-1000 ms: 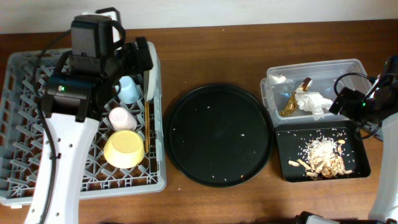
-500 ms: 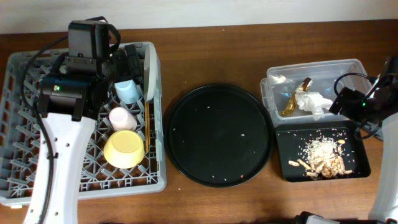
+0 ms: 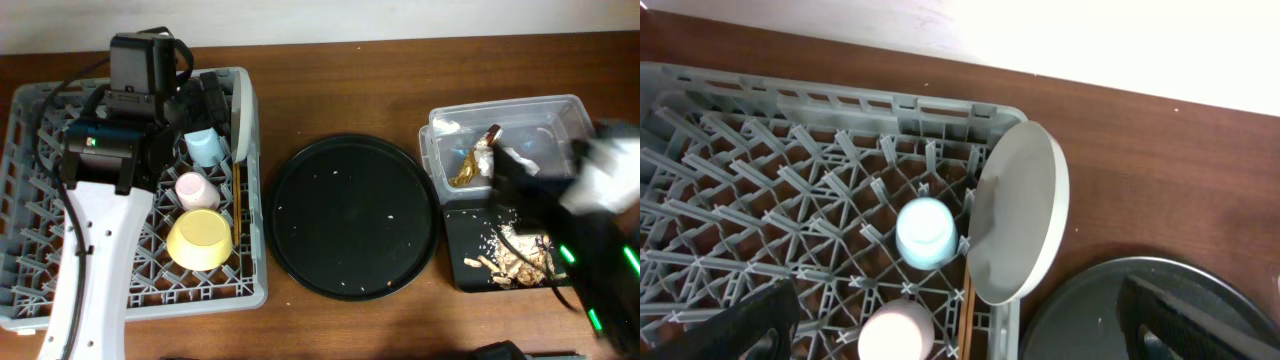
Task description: Sort waste into correct bins and load items into the dishwasher rack
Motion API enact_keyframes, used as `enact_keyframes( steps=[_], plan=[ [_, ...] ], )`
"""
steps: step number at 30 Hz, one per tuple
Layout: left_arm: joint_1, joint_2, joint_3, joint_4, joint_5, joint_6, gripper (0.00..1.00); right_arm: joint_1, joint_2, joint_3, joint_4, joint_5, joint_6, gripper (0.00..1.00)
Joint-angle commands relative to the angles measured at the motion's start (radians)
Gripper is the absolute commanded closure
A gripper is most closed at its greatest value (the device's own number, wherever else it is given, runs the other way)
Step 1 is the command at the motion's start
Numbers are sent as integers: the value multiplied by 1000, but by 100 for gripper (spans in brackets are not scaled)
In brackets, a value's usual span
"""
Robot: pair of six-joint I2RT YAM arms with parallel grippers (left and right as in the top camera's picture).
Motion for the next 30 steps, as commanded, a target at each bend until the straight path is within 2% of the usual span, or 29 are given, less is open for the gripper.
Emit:
enact_keyframes(
  steps=[1,6,9,15,18,23,27,30],
  plan=[
    [2,-11,6,0,-11,3,1,-48,-228,-252,198,38,-85,1],
    [2,-11,6,0,-11,3,1,-167,-543,-637,428,-48,-122,1],
    [2,-11,6,0,-11,3,1,-215,-655,-822,522,-138,-121,1],
    [2,-11,6,0,-11,3,1,-221,-705,-1096,751,-161,-83,1],
    [2,-11,6,0,-11,3,1,-221,-705,-1185,761,-163,-27,1],
    [2,-11,6,0,-11,3,1,-220,-705,-1288,772,-163,-22,1],
    [2,-11,6,0,-11,3,1,-220,-705,-1337,768,-167,-23,1],
    [2,-11,6,0,-11,3,1,-220,-705,-1341,700,-179,-23,1]
  ],
)
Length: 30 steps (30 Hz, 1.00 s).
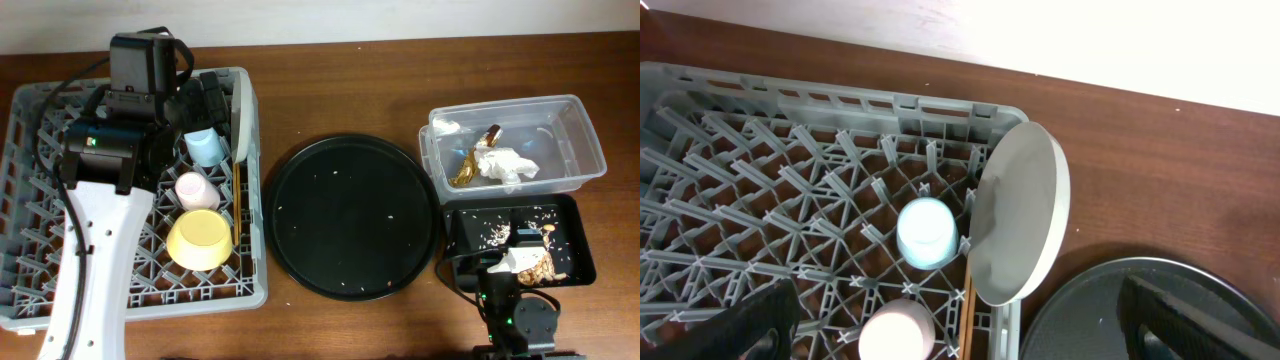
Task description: Sort waste into correct bins and load items into the dishwasher rack
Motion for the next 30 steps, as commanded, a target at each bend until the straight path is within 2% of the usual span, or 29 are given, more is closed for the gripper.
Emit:
enact_keyframes(
  steps=[1,30],
  plan=[
    [2,-11,6,0,-8,3,1,-6,-12,-15,-56,-26,12,1],
    [2,-45,6,-2,-11,3,1,-6,-12,-15,-85,-24,11,1]
  ],
)
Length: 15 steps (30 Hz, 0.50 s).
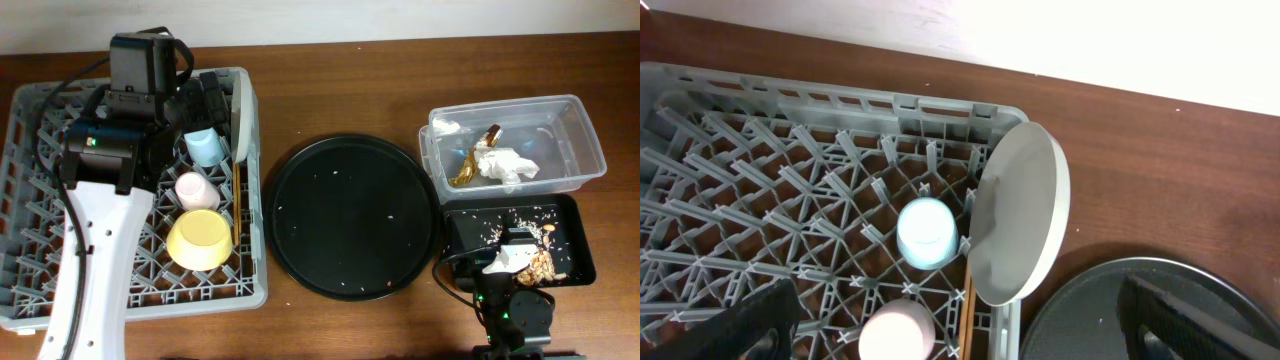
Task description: Sort waste into correct bins and load items into the dishwasher rack
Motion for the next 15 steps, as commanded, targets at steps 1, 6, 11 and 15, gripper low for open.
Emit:
enact_keyframes(
  steps=[1,6,11,15],
  plan=[
    [2,-72,5,-2,-23,9,1,-6,-11,-9,0,-8,10,1],
    [3,-276,-18,-29,-250,49,1,-6,-11,-9,0,-8,10,1],
    [11,-518,-138,-55,-253,49,1,-6,-11,-9,0,-8,10,1],
    [84,-761,-341,-114,-161,48,1,-6,-11,-9,0,-8,10,1]
  ],
)
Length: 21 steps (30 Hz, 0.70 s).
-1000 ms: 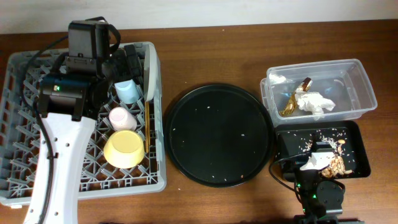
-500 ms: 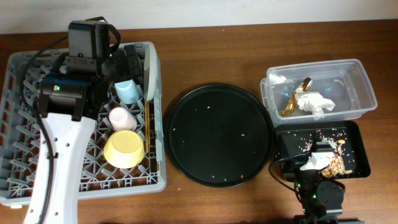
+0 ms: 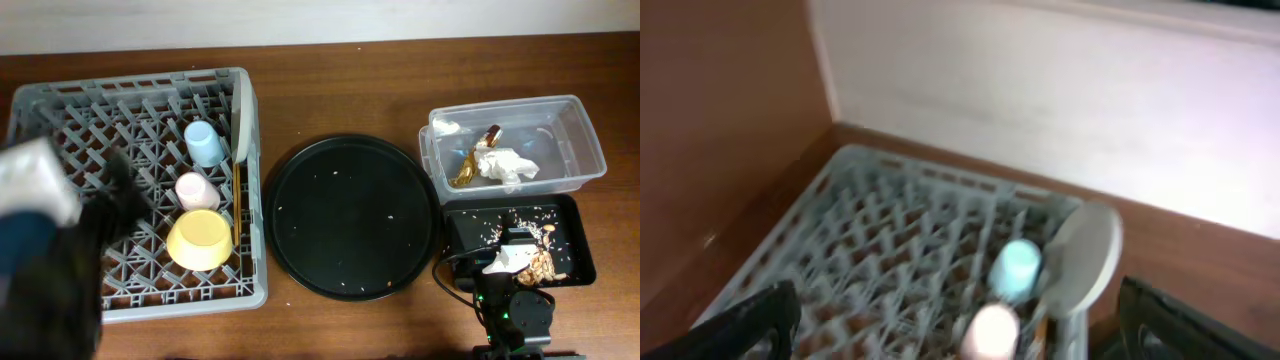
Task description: Sort waste into correct bins and load items into the dishwasher rack
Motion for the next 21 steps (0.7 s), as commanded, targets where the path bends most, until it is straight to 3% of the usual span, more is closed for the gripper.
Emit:
enact_keyframes(
  steps=[1,6,9,13,21],
  plan=[
    [79,-204,-229,-37,93,15,1,-6,-10,-9,0,-6,10,1],
    [157,-488,-558,-10,254,6,1,-6,-10,-9,0,-6,11,1],
    [165,-623,-737,69,277,-56,1,-6,-10,-9,0,-6,10,1],
    [165,-775,-976,360,296,-143,1,-6,-10,-9,0,-6,11,1],
    [147,-876,-1293,1061,362,-147,1,-6,-10,-9,0,-6,11,1]
  ],
)
